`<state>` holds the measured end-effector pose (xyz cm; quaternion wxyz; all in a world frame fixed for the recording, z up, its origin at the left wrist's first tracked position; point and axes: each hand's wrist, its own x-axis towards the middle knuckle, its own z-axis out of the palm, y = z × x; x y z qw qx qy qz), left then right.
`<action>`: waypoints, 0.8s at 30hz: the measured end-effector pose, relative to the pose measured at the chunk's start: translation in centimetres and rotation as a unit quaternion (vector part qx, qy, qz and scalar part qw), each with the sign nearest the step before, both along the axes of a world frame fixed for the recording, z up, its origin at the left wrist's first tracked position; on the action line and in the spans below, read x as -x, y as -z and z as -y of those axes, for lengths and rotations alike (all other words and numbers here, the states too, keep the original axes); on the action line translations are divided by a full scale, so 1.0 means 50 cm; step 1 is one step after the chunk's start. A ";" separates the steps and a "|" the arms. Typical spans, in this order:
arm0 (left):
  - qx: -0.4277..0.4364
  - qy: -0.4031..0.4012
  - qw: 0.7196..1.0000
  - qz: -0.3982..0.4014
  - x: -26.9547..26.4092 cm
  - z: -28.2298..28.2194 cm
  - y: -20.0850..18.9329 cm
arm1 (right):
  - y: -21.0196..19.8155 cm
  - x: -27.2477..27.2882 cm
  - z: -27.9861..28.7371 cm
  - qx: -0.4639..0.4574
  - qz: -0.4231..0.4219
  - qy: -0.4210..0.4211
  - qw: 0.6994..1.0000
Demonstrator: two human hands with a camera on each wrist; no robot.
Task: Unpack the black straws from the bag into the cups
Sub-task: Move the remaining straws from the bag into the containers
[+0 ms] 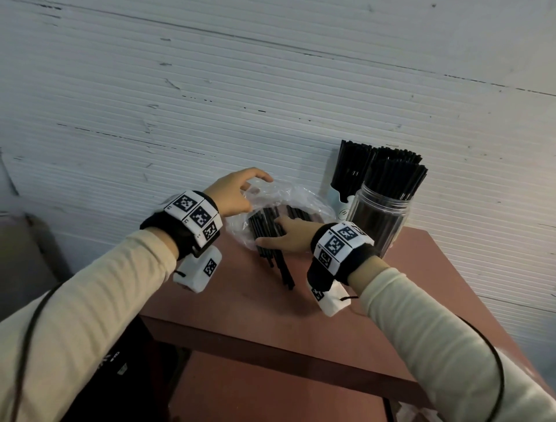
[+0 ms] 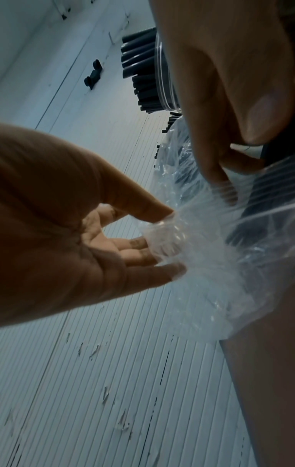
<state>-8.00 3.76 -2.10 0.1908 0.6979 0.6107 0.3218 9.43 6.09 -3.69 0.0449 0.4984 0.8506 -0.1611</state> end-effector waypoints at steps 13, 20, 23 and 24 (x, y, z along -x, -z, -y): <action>0.023 0.023 0.999 -0.004 -0.003 -0.014 -0.004 | 0.015 0.026 -0.019 -0.035 0.041 -0.022 0.998; 0.017 0.014 0.999 -0.025 0.002 -0.014 0.003 | 0.015 0.016 -0.017 -0.048 0.042 -0.086 0.994; 0.014 0.007 1.000 -0.025 0.006 -0.016 0.004 | 0.018 0.011 -0.025 -0.049 0.010 -0.084 0.995; 0.013 0.006 1.000 -0.027 0.007 -0.017 0.003 | 0.018 0.010 -0.028 -0.048 -0.002 -0.081 0.996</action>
